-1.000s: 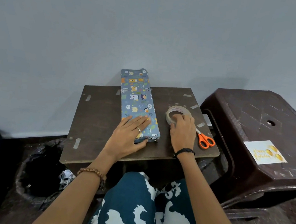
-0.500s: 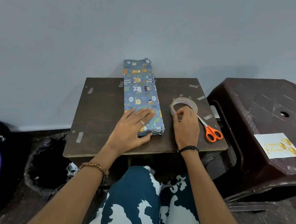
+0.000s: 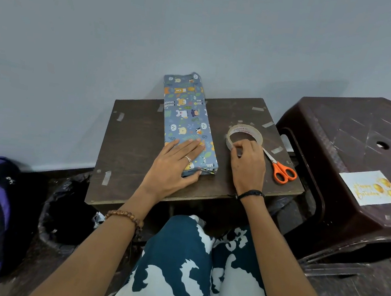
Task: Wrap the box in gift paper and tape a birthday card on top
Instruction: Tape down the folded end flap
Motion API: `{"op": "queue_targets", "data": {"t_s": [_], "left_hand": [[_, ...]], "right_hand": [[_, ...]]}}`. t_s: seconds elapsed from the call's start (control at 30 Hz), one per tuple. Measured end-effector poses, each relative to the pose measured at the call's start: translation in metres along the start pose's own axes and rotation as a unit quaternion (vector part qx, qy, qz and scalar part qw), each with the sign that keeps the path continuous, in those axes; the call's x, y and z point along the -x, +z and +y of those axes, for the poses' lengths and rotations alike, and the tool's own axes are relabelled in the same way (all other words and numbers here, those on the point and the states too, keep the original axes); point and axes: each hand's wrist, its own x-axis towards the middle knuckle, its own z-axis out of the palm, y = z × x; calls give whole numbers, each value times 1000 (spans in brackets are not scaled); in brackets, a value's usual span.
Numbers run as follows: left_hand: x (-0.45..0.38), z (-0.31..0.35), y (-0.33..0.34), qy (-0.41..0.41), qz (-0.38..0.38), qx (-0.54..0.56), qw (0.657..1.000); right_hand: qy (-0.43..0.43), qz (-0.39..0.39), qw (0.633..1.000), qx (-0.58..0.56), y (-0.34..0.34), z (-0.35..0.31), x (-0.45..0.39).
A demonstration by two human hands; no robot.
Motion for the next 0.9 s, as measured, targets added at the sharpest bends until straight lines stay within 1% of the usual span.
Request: {"op": "queue_targets", "data": {"t_s": [0.07, 0.17, 0.23, 0.33, 0.4, 0.53, 0.7, 0.9], "left_hand": [[1, 0, 0, -2, 1, 0, 1000], [1, 1, 0, -3, 3, 4, 1000], [0, 1, 0, -4, 4, 4, 1000], [0, 1, 0, -4, 14, 4, 1000], [0, 1, 1, -4, 15, 2, 1000], [0, 2, 2, -7, 18, -1, 1000], [-1, 1, 1, -4, 20, -3, 1000], [-2, 1, 1, -5, 25, -1, 1000]], "right_hand": [[-15, 9, 1000, 13, -1, -1, 2], [-63, 29, 995, 71, -1, -3, 5], [-85, 28, 989, 117, 0, -4, 6], [-97, 14, 985, 145, 1, -5, 7], [-97, 14, 984, 148, 1, -4, 7], [-114, 41, 983, 140, 0, -1, 8], [-125, 57, 984, 112, -1, -2, 7], [-111, 44, 985, 123, 0, -2, 7]]}}
